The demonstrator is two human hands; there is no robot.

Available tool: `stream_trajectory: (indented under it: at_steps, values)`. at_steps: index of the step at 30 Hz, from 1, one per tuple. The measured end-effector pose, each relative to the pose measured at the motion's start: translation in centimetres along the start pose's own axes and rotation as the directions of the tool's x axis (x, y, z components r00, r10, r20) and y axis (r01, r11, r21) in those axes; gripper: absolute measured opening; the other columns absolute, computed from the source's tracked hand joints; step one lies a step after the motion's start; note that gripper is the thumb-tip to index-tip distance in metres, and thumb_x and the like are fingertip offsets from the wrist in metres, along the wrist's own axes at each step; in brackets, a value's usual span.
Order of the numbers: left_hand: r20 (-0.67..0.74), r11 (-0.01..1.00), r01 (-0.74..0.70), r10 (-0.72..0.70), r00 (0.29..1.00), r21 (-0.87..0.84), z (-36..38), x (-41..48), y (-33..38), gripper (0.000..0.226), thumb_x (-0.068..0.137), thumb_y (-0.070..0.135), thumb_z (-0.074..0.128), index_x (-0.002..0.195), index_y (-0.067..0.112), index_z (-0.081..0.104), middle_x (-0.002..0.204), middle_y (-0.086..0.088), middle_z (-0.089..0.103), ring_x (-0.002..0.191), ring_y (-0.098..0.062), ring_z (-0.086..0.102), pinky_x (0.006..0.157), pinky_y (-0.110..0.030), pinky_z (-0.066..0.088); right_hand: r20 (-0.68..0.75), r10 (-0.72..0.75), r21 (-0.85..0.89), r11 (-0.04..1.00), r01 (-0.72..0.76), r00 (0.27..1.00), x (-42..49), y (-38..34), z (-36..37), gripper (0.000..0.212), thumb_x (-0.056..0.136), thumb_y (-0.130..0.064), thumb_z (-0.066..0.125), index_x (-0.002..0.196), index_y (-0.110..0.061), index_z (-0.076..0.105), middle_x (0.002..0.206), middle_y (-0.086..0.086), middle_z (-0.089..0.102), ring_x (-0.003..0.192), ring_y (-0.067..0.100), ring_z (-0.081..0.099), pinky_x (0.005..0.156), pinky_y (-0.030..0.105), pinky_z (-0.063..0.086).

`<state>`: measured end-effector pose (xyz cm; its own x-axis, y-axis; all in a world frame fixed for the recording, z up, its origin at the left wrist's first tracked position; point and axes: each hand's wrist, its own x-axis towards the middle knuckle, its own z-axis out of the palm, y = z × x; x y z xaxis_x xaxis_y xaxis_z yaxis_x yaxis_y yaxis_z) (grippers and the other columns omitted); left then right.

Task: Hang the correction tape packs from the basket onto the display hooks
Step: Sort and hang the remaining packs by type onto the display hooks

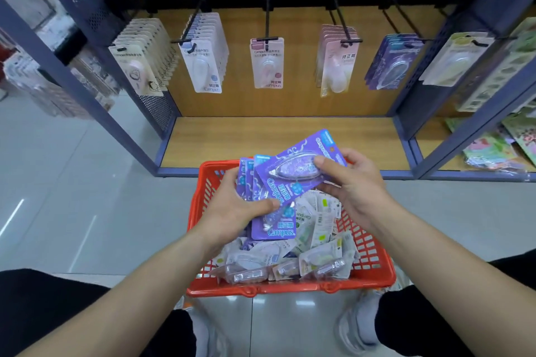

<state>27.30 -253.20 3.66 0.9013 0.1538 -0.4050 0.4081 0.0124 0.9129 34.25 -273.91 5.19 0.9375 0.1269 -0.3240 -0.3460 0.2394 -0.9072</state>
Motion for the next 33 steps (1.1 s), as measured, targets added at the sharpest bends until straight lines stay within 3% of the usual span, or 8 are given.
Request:
stream_trajectory:
  at_steps: [4,9,15,19,21,27,30,33]
  values:
    - [-0.058,1.000,-0.011,0.010,0.998,-0.022,0.2,0.6,0.1,0.063,0.075,0.002,0.087,0.122,0.025,0.051,0.096,0.008,0.078,0.087,-0.013,0.077,0.071,-0.029,0.062,-0.057,-0.032,0.006,0.999,0.032,0.998,0.0,0.5,1.5,0.021,0.091,-0.013,0.074,0.107,-0.010,0.061,0.085,0.005,0.077,0.069,0.021,0.073,0.066,0.035,0.062]
    - [-0.056,0.999,-0.014,0.012,0.998,-0.033,-0.1,1.2,0.5,0.064,0.074,0.003,0.089,0.122,0.025,0.052,0.101,0.005,0.078,0.091,-0.016,0.077,0.076,-0.034,0.062,0.031,-0.097,-0.074,0.992,0.099,0.995,0.4,0.5,2.8,0.052,0.088,0.002,0.075,0.126,-0.025,0.050,0.099,0.006,0.076,0.084,0.022,0.075,0.067,0.039,0.064]
    - [-0.118,0.996,-0.053,0.045,0.992,-0.071,-2.0,1.8,2.7,0.062,0.074,0.004,0.089,0.120,0.025,0.053,0.104,-0.001,0.078,0.091,-0.022,0.077,0.080,-0.042,0.062,0.013,-0.175,-0.090,0.980,0.176,0.984,2.2,-2.0,2.3,0.069,0.095,0.001,0.067,0.140,-0.038,0.034,0.106,-0.003,0.073,0.091,0.014,0.070,0.071,0.038,0.060]
    - [-0.184,0.988,-0.127,0.109,0.977,-0.089,-3.6,2.0,5.2,0.074,0.072,0.006,0.091,0.131,0.022,0.050,0.109,-0.001,0.077,0.097,-0.024,0.076,0.088,-0.054,0.060,0.043,-0.198,-0.165,0.965,0.203,0.979,2.5,-3.6,2.6,0.045,0.090,0.004,0.071,0.122,-0.019,0.048,0.099,-0.001,0.079,0.089,0.018,0.072,0.074,0.038,0.057]
    - [-0.204,0.978,-0.185,0.164,0.965,-0.092,-4.4,1.8,7.0,0.073,0.074,0.003,0.089,0.133,0.018,0.049,0.110,-0.001,0.076,0.097,-0.023,0.076,0.086,-0.052,0.061,0.088,-0.193,-0.154,0.967,0.205,0.977,2.2,-4.5,3.5,0.027,0.092,0.003,0.069,0.112,-0.011,0.058,0.099,0.003,0.079,0.085,0.018,0.075,0.071,0.036,0.056]
    - [-0.207,0.947,-0.300,0.274,0.939,-0.112,-6.2,1.4,12.0,0.068,0.076,0.004,0.087,0.131,0.021,0.051,0.110,-0.002,0.077,0.081,-0.021,0.077,0.046,-0.028,0.054,0.096,-0.242,-0.156,0.954,0.255,0.965,2.1,-7.0,8.8,0.012,0.098,-0.003,0.061,0.103,-0.014,0.064,0.100,0.007,0.077,0.088,0.025,0.072,0.081,0.043,0.056]
    - [-0.209,0.927,-0.360,0.334,0.919,-0.105,-6.8,1.5,13.4,0.066,0.077,0.004,0.086,0.127,0.027,0.050,0.110,0.004,0.075,0.086,-0.010,0.076,0.059,-0.029,0.059,0.116,-0.256,-0.210,0.938,0.276,0.960,2.3,-8.0,11.5,0.008,0.102,-0.013,0.059,0.109,-0.016,0.059,0.110,0.008,0.074,0.097,0.025,0.073,0.084,0.044,0.058]
    - [-0.234,0.918,-0.382,0.350,0.907,-0.107,-7.4,2.1,13.3,0.066,0.078,0.006,0.085,0.129,0.029,0.049,0.112,0.005,0.075,0.092,-0.012,0.076,0.070,-0.032,0.059,0.198,-0.217,-0.220,0.941,0.259,0.956,2.0,-8.5,13.4,0.014,0.104,-0.011,0.056,0.116,-0.015,0.059,0.111,0.005,0.075,0.095,0.019,0.075,0.076,0.034,0.061]
